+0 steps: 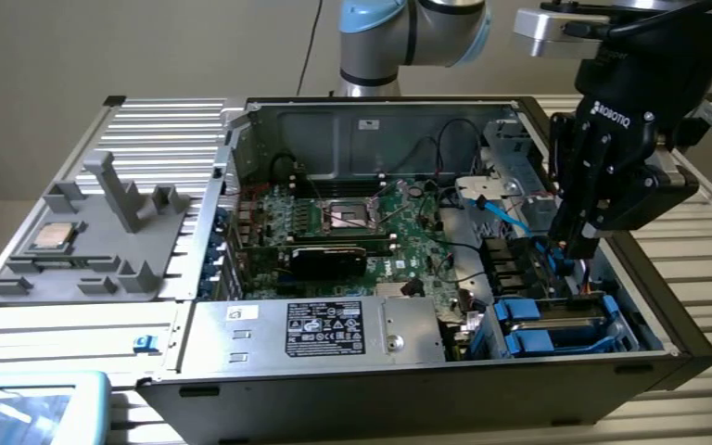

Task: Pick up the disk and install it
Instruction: 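Insert the second disk wire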

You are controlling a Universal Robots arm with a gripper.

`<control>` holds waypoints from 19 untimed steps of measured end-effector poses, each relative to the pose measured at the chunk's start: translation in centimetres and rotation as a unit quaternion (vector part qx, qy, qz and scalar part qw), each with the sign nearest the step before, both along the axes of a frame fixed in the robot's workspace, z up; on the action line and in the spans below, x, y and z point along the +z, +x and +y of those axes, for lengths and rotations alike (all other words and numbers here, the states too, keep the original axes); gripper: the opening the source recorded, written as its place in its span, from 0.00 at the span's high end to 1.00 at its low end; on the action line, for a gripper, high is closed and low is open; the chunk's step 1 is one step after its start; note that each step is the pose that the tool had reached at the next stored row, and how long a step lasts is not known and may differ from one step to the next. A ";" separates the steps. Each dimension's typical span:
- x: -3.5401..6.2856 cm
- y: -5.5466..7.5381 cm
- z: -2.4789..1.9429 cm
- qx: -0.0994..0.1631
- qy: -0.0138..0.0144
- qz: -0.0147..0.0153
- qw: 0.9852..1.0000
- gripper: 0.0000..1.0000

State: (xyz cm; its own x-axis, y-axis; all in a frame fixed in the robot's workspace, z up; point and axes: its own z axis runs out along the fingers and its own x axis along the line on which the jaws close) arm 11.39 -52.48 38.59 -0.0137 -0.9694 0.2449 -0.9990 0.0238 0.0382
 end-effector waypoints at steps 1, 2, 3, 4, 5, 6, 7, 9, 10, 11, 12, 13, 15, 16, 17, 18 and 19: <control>0.00 0.0 0.00 0.000 0.000 0.000 1.000 0.68; -0.01 0.0 0.00 0.000 0.000 0.000 1.000 0.68; -0.03 -0.1 0.00 0.000 0.000 0.000 1.000 0.68; -0.06 -0.1 0.00 0.000 0.000 0.000 1.000 0.68; -0.11 -0.2 0.01 0.000 0.000 0.000 1.000 0.68; -0.21 -0.2 0.01 0.000 -0.001 0.000 1.000 0.68; -0.34 -0.2 0.01 -0.001 -0.001 0.000 1.000 0.68; -0.60 -0.2 0.00 -0.001 0.000 0.001 1.000 0.68; -0.70 -0.2 0.00 -0.001 0.000 0.001 1.000 0.68; -0.83 -0.2 0.00 -0.002 -0.001 0.001 1.000 0.68; -0.96 -0.2 0.00 -0.002 0.000 0.001 1.000 0.68; -1.08 -0.2 0.00 -0.003 -0.001 0.001 1.000 0.68; -1.31 -0.2 -0.05 -0.004 0.000 0.002 1.000 0.68; -1.38 -0.1 -0.10 -0.004 0.000 0.003 1.000 0.68; -1.47 -0.2 -0.14 -0.005 0.000 0.005 1.000 0.68; -1.52 -0.2 -0.19 -0.005 0.000 0.006 1.000 0.68; -1.58 -0.1 -0.24 -0.006 0.000 0.008 1.000 0.68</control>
State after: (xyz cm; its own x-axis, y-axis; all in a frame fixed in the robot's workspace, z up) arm 11.25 -52.73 37.01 -0.0208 -0.9695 0.2444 -0.9979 0.0350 0.0542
